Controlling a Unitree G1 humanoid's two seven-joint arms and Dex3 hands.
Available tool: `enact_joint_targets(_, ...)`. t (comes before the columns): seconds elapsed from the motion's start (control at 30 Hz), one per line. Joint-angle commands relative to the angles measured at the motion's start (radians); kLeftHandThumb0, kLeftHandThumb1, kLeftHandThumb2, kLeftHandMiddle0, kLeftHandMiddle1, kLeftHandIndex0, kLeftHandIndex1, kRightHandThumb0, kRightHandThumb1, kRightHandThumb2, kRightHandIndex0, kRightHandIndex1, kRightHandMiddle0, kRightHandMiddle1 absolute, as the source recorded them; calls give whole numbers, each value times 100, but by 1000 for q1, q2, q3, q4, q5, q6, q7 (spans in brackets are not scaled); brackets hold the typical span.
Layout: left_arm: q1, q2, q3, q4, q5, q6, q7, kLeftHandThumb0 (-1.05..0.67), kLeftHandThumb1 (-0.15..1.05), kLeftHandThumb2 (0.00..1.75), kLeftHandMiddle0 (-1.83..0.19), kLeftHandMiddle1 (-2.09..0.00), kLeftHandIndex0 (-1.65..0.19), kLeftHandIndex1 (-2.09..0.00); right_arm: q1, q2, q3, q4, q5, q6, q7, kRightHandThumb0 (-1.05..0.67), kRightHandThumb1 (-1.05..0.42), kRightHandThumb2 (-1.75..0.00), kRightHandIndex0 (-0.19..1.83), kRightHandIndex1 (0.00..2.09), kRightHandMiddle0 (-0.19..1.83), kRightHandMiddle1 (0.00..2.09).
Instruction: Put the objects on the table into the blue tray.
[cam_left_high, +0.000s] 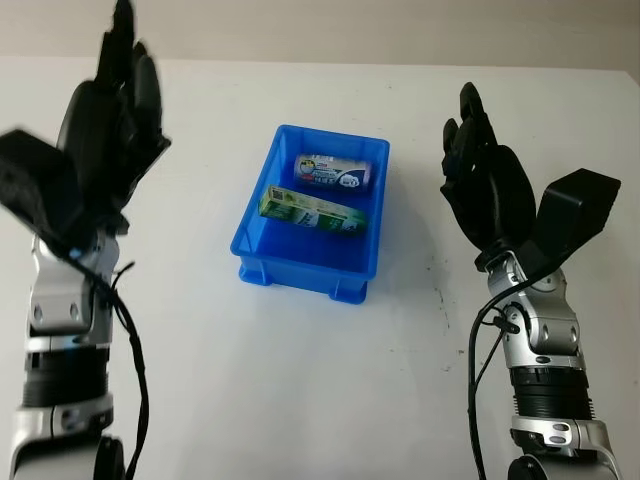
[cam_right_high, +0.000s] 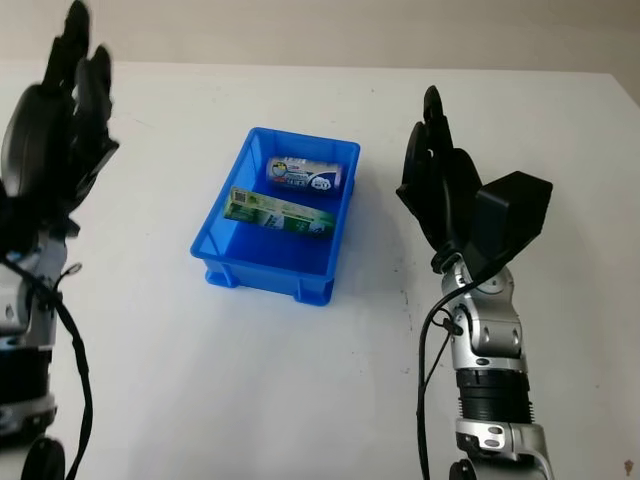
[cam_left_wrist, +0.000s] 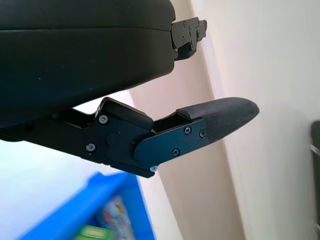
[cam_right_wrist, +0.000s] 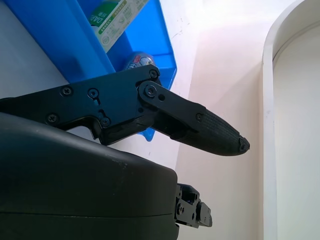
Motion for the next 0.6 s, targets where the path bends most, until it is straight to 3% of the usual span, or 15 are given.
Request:
enact_joint_targets(0.0,51,-18,16,1,7,-27,28,-85,105,78,19,0,19,0,-18,-9,-6,5,-4,-23,-1,-77,-105,-87,-19,0,-19,0)
enact_joint_targets(0.37,129,-75,4,44,12,-150,78,-82,105,77,19,0,19,0,-21,-9,-2,24,-10,-30,3,-79,-105,-86,-19,0,-19,0)
enact_joint_targets(0.57,127,-97,-5,40,5,-144,86,-81,105,78,19,0,19,0,-10,-3,-1,17,-6,-33,8,-77,-105,-86,-19,0,-19,0)
